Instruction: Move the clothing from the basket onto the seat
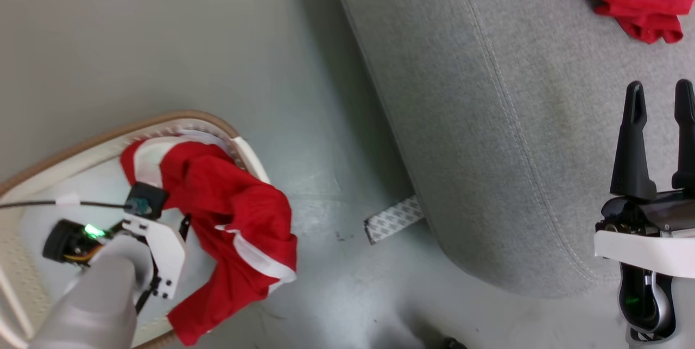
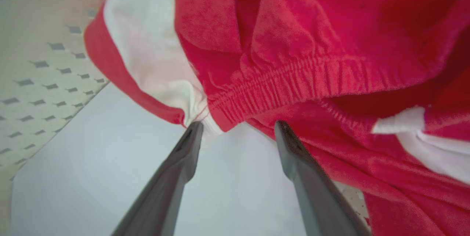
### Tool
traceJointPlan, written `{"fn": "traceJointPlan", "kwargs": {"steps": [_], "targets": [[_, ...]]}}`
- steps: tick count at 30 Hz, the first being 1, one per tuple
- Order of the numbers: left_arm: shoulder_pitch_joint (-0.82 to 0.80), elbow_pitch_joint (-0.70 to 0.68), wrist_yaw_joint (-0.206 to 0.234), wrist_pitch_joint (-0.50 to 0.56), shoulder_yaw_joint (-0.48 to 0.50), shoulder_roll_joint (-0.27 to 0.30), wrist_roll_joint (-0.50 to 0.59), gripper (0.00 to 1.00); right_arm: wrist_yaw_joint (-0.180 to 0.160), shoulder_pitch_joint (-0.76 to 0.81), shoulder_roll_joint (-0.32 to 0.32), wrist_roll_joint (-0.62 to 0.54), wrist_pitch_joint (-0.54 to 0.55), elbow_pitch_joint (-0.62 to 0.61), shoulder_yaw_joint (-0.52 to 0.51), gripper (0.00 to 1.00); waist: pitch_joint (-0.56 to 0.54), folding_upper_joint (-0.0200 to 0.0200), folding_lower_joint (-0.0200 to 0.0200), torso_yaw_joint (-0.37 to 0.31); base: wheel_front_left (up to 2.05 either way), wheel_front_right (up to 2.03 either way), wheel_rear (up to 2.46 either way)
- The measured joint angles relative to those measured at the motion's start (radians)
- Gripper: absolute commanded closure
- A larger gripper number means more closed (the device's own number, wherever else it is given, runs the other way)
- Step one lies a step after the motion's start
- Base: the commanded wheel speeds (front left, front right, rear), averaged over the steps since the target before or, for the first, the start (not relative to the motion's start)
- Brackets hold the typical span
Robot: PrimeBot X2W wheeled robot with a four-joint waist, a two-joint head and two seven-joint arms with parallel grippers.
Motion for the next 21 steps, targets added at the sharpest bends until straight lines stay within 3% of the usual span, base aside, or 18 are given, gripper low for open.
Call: {"fn": "traceJointPlan", "kwargs": {"steps": [7, 10, 11, 12, 13, 21], "targets": [[-0.048, 0.009, 0.054, -0.018, 0.000, 0.012, 0.000, 0.00, 0.000, -0.018, 0.000, 0.026, 0.000, 0.000, 0.015, 0.00, 0.043, 0.0000, 0.0000, -0.041, 0.00, 0.00, 0.00], [-0.051, 0.012, 0.055, -0.036, 0.002, 0.014, -0.008, 0.00, 0.000, -0.018, 0.000, 0.030, 0.000, 0.000, 0.020, 0.00, 0.045, 0.0000, 0.0000, -0.046, 0.00, 0.00, 0.00], [-0.051, 0.014, 0.054, -0.037, 0.002, 0.015, -0.011, 0.27, 0.000, -0.018, 0.000, 0.033, 0.000, 0.001, 0.021, 0.00, 0.044, 0.0000, 0.0000, -0.047, 0.00, 0.00, 0.00], [-0.051, 0.015, 0.054, -0.038, 0.002, 0.016, -0.012, 0.76, 0.000, -0.018, 0.000, 0.033, 0.000, 0.002, 0.022, 0.00, 0.043, 0.0000, -0.0001, -0.047, 0.00, 0.00, 0.00], [-0.051, 0.015, 0.051, -0.039, 0.002, 0.017, -0.013, 1.00, 0.000, -0.018, 0.000, 0.033, 0.000, 0.002, 0.022, 0.00, 0.043, 0.0000, -0.0001, -0.047, 0.00, 0.00, 0.00], [-0.048, 0.020, 0.043, -0.058, -0.009, 0.007, -0.029, 1.00, 0.000, -0.019, 0.001, 0.032, 0.000, 0.011, 0.023, 0.00, 0.018, 0.0000, -0.0001, -0.040, 0.00, 0.00, 0.00]]}}
